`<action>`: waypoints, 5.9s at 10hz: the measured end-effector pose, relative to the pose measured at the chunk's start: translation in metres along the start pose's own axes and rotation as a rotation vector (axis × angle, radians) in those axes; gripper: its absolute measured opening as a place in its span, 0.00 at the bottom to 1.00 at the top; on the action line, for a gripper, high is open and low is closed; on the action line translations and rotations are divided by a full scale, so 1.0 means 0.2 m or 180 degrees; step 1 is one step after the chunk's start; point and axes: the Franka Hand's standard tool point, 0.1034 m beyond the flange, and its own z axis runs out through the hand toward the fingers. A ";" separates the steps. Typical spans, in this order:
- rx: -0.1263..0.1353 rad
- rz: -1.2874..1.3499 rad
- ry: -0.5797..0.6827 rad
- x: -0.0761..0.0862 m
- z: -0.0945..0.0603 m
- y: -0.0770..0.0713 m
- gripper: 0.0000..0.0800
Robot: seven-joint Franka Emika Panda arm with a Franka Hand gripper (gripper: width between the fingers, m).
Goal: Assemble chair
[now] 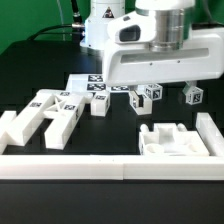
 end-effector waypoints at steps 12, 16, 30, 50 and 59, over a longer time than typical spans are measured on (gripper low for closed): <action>0.0119 0.0035 -0.1602 -0.37 0.10 0.02 0.81; 0.0115 -0.0494 -0.2513 -0.39 0.12 0.08 0.81; -0.0037 -0.0471 -0.3631 -0.41 0.18 0.02 0.81; -0.0093 -0.0414 -0.3618 -0.41 0.26 0.01 0.36; -0.0023 -0.0535 -0.2971 -0.23 0.05 0.05 0.36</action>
Offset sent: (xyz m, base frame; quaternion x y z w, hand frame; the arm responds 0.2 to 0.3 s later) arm 0.0000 0.0000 0.0000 0.0000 0.0000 0.0000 1.0000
